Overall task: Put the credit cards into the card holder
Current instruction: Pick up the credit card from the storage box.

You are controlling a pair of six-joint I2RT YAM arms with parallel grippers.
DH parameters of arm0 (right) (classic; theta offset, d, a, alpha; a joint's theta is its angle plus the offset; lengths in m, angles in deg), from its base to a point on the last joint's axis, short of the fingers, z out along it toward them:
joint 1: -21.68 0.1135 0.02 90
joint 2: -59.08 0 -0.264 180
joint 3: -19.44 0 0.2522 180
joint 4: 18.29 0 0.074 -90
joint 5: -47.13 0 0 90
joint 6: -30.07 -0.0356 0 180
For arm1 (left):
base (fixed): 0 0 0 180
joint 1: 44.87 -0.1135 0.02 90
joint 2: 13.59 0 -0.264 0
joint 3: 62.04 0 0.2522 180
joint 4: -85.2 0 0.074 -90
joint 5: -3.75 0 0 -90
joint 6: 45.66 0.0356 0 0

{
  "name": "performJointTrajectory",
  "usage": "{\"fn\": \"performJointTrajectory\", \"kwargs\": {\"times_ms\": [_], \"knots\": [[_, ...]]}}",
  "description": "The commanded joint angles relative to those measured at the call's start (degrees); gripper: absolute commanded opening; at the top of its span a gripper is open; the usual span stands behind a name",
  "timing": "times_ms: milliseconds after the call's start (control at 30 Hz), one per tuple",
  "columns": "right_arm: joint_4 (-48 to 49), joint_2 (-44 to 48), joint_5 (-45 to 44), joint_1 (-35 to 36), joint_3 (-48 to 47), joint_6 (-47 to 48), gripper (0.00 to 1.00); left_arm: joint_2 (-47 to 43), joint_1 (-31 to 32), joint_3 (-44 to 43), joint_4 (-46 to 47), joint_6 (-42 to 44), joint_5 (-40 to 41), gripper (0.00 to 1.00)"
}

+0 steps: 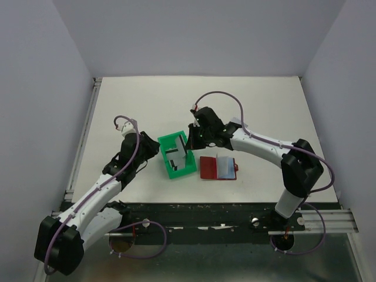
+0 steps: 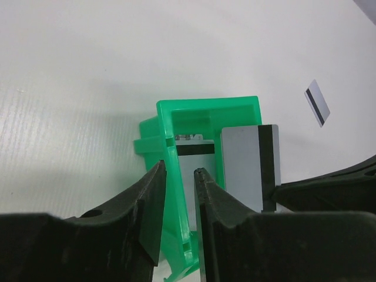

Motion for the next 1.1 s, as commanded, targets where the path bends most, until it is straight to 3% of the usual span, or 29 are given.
{"fn": "performJointTrajectory", "kwargs": {"times_ms": [0, 400, 833, 1067], "knots": [[6.34, 3.83, 6.92, -1.91, 2.65, -2.97, 0.00, -1.84, -1.72, 0.17, 3.31, 0.86, -5.69, 0.41], [24.71, 12.35, 26.08, -5.69, 11.27, -9.29, 0.00, -9.14, -2.87, 2.01, 12.02, -1.60, -15.80, 0.50], [32.45, 11.66, 33.55, -6.40, 12.41, -15.01, 0.00, -10.19, -2.87, 2.98, 15.44, -3.44, -19.58, 0.52], [33.15, 11.39, 34.43, -6.40, 13.20, -15.63, 0.00, -10.90, -2.96, 5.70, 22.74, -7.40, -23.88, 0.49]]}}
